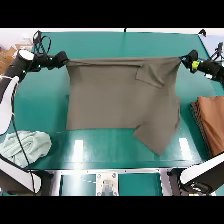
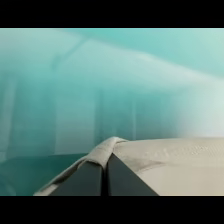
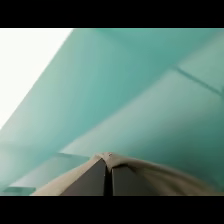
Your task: Fold the shirts.
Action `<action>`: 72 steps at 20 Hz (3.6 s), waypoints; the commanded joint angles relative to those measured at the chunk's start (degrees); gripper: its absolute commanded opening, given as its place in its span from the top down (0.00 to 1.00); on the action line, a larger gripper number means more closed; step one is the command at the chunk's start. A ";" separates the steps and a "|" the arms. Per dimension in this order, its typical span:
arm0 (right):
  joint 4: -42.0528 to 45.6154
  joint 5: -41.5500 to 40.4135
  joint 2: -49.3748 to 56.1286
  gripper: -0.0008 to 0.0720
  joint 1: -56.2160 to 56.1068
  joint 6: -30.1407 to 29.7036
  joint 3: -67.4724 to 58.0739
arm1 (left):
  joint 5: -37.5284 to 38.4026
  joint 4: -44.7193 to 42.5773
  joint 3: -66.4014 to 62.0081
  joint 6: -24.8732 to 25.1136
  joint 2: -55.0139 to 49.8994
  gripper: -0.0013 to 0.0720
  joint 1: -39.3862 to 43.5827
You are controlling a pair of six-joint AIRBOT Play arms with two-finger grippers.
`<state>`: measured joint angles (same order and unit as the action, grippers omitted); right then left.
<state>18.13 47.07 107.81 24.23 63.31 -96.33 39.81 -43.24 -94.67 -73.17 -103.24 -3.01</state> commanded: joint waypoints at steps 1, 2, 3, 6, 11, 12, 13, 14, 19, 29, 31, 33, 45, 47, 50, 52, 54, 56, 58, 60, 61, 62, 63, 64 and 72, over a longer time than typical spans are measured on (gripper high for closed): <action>1.73 0.68 2.21 0.97 -1.09 1.68 -5.18 | 0.87 1.20 -2.99 -0.26 -1.49 0.95 -0.02; 4.92 1.14 2.25 0.97 -1.18 4.20 -5.05 | 2.27 -0.22 -2.99 -0.28 -1.64 0.95 -0.02; 9.97 2.73 2.32 0.97 -1.16 7.34 -5.03 | 4.13 -1.42 -2.99 -0.28 -1.90 0.95 -0.02; 25.66 10.29 2.29 0.97 0.02 14.38 -5.03 | 11.87 -7.37 -2.36 -2.16 -2.95 0.95 -0.02; 36.20 18.36 2.29 0.97 2.08 15.41 -3.06 | 21.49 -15.06 -0.83 -4.81 -3.72 0.95 0.11; 36.61 18.36 2.29 0.97 2.03 15.37 -1.81 | 22.93 -15.32 -0.76 -4.81 -4.28 0.95 0.52; 36.61 18.12 2.29 0.97 2.01 15.34 -0.70 | 23.21 -15.32 -0.24 -4.83 -4.66 0.95 1.07; 36.61 17.73 2.29 0.97 1.92 15.19 0.46 | 23.08 -15.52 0.52 -4.87 -5.07 0.95 1.55; 36.61 16.41 2.29 0.97 1.88 14.05 4.15 | 21.09 -15.58 2.82 -6.19 -6.54 0.95 2.54; 43.21 27.15 -0.42 0.62 3.26 17.84 -2.23 | 33.09 -14.75 -6.62 -10.10 -6.34 0.15 0.83; 46.77 31.08 -3.78 0.74 4.72 20.39 -1.81 | 42.32 -15.15 -12.15 -11.15 -6.32 0.76 -1.14; 48.15 33.09 -8.26 0.94 5.62 20.79 2.60 | 49.79 -16.13 -13.99 -12.55 -5.92 0.95 -2.49; 46.93 16.81 -53.20 0.92 14.64 22.23 65.53 | 22.40 -17.59 57.00 -15.08 49.94 0.86 -0.31; 44.52 14.19 -55.41 0.48 14.45 22.16 69.64 | 14.14 -8.28 67.28 -14.71 54.71 0.20 -0.31; 41.24 11.13 -55.36 0.48 14.32 21.49 72.39 | 5.16 7.17 76.59 -9.81 54.77 0.21 -0.20; 40.28 8.33 -54.95 0.48 12.63 21.53 72.85 | -3.96 16.02 79.78 -7.13 54.75 0.22 3.54; 38.95 5.57 -53.27 0.48 9.44 21.55 72.85 | -15.28 19.17 80.32 -8.02 53.94 0.21 11.45; 36.68 2.84 -50.16 0.48 5.84 21.57 72.83 | -24.72 25.16 80.06 -7.98 50.71 0.22 17.66; 34.38 1.29 -46.93 0.47 3.30 21.55 72.83 | -26.14 27.74 78.93 -8.04 44.76 0.22 20.55; 33.97 0.17 -44.76 0.41 2.25 21.55 72.78 | -25.68 29.38 76.65 -7.96 39.32 0.22 21.00; 33.86 -0.17 -44.02 0.41 2.25 21.53 72.76 | -25.94 29.33 74.90 -7.76 37.44 0.22 20.98; 33.90 -0.39 -43.63 0.41 2.25 21.51 72.76 | -26.84 29.05 72.87 -7.72 35.80 0.24 21.00; 33.92 -0.42 -43.47 0.41 2.27 21.49 72.76 | -27.61 28.24 71.19 -7.52 34.56 0.43 20.98; 33.90 -0.35 -43.47 0.41 2.40 20.85 72.74 | -28.68 27.69 70.03 -6.86 33.64 0.55 20.87; 33.62 3.39 -43.54 0.97 2.38 16.98 71.65 | -15.32 19.26 68.94 -5.60 33.31 0.95 9.62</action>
<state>52.64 47.75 64.34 26.65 82.39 -24.38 18.96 -20.38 -25.43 -79.22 -69.60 10.11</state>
